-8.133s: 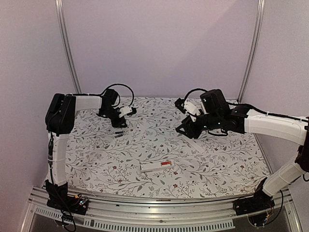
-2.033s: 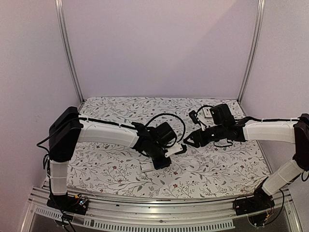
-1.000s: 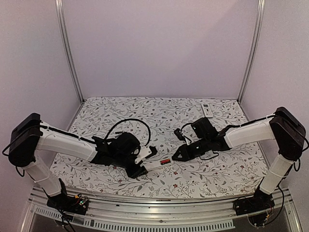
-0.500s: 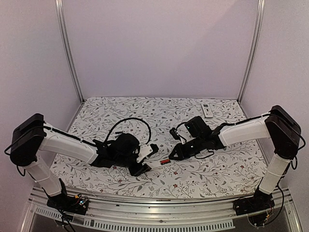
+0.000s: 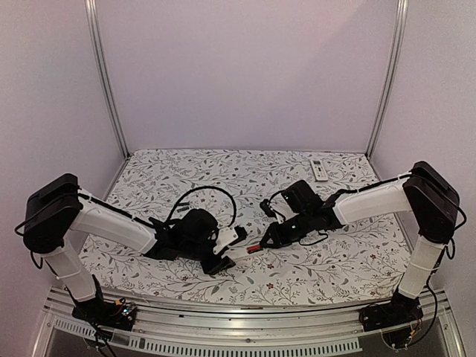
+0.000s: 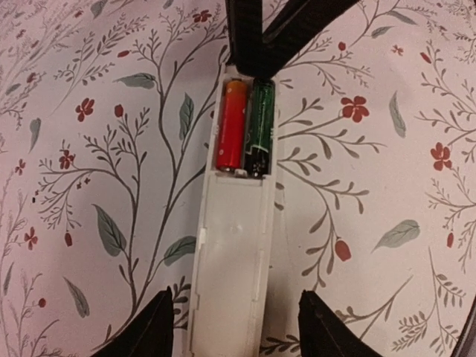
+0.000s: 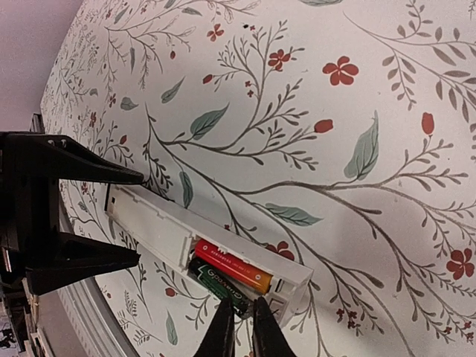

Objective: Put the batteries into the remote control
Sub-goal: Hold the remote control without the battery cover at the center of the board.

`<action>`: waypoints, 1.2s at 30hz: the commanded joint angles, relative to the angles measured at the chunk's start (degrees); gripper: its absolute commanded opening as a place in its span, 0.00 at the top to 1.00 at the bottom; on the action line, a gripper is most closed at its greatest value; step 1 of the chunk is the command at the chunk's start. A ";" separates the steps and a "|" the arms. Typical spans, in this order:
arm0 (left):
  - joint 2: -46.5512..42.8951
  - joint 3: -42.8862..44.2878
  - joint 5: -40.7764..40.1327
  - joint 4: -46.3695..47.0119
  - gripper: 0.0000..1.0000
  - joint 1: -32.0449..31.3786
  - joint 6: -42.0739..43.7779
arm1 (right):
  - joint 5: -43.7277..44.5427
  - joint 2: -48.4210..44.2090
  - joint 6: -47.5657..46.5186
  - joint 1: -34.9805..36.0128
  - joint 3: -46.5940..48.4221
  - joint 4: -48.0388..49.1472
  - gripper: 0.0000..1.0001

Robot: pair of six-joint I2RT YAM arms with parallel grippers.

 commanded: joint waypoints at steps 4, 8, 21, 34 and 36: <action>2.29 -0.55 1.28 2.15 0.46 0.53 0.82 | 0.77 1.67 0.01 0.71 1.31 -0.90 0.92; 3.04 -0.62 2.07 2.50 0.49 0.52 0.33 | 0.48 1.72 0.15 0.70 1.22 -0.34 0.93; 3.98 -0.62 3.84 3.33 0.55 0.55 -0.03 | 0.69 3.38 0.18 0.96 1.85 -0.20 0.95; 6.44 0.87 5.67 4.72 0.69 0.56 -0.85 | 7.04 6.65 -2.13 4.75 4.03 -4.11 0.96; 6.80 1.11 6.06 4.68 0.69 0.50 -1.01 | 8.88 6.96 -3.04 5.37 4.34 -5.43 0.96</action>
